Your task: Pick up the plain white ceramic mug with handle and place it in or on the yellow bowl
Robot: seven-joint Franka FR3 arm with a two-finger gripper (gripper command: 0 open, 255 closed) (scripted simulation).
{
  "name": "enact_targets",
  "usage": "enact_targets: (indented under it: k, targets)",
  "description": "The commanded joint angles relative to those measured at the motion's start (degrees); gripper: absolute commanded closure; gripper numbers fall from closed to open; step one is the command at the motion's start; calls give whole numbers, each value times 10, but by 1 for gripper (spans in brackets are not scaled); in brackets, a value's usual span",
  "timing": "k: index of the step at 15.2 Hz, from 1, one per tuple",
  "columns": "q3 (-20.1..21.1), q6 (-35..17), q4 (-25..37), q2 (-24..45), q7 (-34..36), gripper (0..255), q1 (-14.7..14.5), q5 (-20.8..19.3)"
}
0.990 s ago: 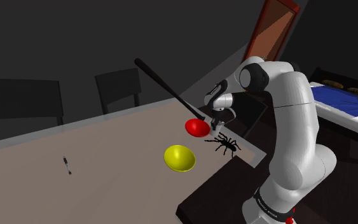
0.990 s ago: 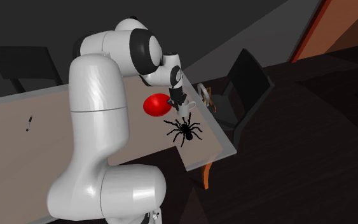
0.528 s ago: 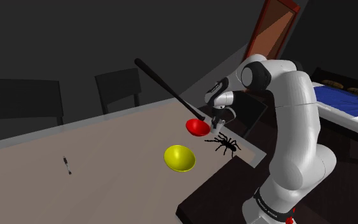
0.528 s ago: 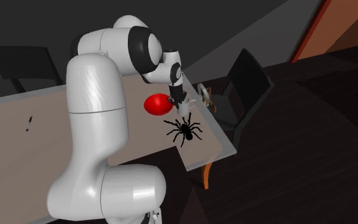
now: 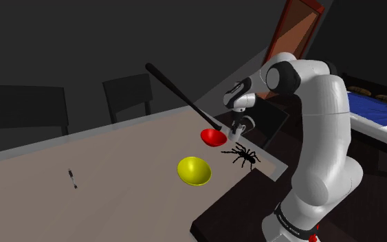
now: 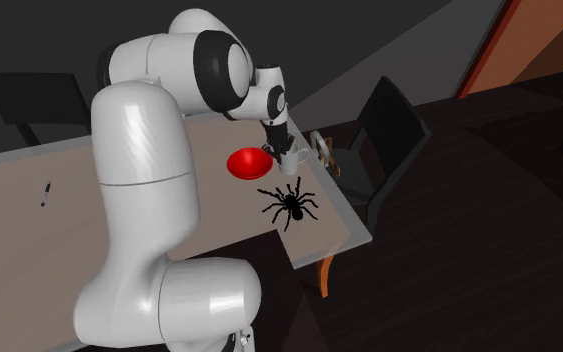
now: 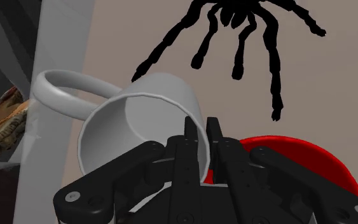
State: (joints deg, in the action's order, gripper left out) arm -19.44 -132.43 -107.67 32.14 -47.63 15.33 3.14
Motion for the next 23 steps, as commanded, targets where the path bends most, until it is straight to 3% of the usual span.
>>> enact_targets:
  k: [1,17,23]
  targets:
    - [-3,12,0,-12,1,255,-2,-4]
    - [-19,104,19,-88,6,255,-15,-28]
    - [-11,80,-96,-176,85,255,-75,-60]
